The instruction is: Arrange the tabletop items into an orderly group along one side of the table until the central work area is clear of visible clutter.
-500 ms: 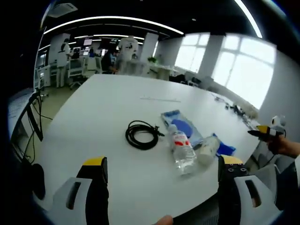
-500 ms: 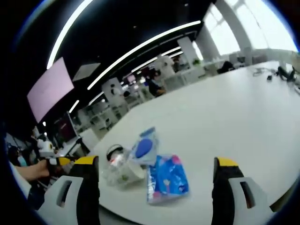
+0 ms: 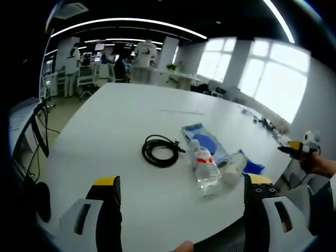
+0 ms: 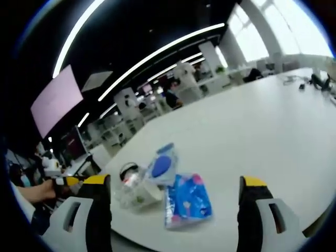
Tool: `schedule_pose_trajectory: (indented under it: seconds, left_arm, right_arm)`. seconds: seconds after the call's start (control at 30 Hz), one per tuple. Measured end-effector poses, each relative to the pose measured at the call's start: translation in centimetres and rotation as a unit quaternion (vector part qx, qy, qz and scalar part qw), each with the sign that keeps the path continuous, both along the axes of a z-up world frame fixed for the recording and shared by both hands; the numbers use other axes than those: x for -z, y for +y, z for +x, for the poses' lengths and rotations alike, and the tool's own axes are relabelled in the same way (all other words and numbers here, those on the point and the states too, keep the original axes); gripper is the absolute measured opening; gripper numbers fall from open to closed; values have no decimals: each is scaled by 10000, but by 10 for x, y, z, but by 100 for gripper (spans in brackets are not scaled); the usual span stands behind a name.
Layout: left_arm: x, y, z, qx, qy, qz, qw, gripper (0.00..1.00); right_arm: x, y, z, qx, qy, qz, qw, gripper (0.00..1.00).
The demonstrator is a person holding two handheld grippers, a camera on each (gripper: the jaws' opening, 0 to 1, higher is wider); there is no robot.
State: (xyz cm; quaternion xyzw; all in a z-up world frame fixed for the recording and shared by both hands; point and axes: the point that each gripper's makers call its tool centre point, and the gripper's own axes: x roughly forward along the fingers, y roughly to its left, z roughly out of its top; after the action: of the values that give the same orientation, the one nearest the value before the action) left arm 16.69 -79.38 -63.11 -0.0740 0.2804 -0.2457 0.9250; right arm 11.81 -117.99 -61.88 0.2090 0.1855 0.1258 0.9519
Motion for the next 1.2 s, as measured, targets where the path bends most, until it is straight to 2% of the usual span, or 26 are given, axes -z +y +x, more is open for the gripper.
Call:
schedule_pose_trajectory:
  seconds: [0.67,1.2]
  left_arm:
    - [2,-1,-1,78,43,30,10000,96]
    - [4,-4,-2,262,98,98,9996,95]
  right_arm:
    - [-2,-3,-7,54,-14,-26,10000,100]
    - [-19,-3,-2,26,-186,-228,9996,100]
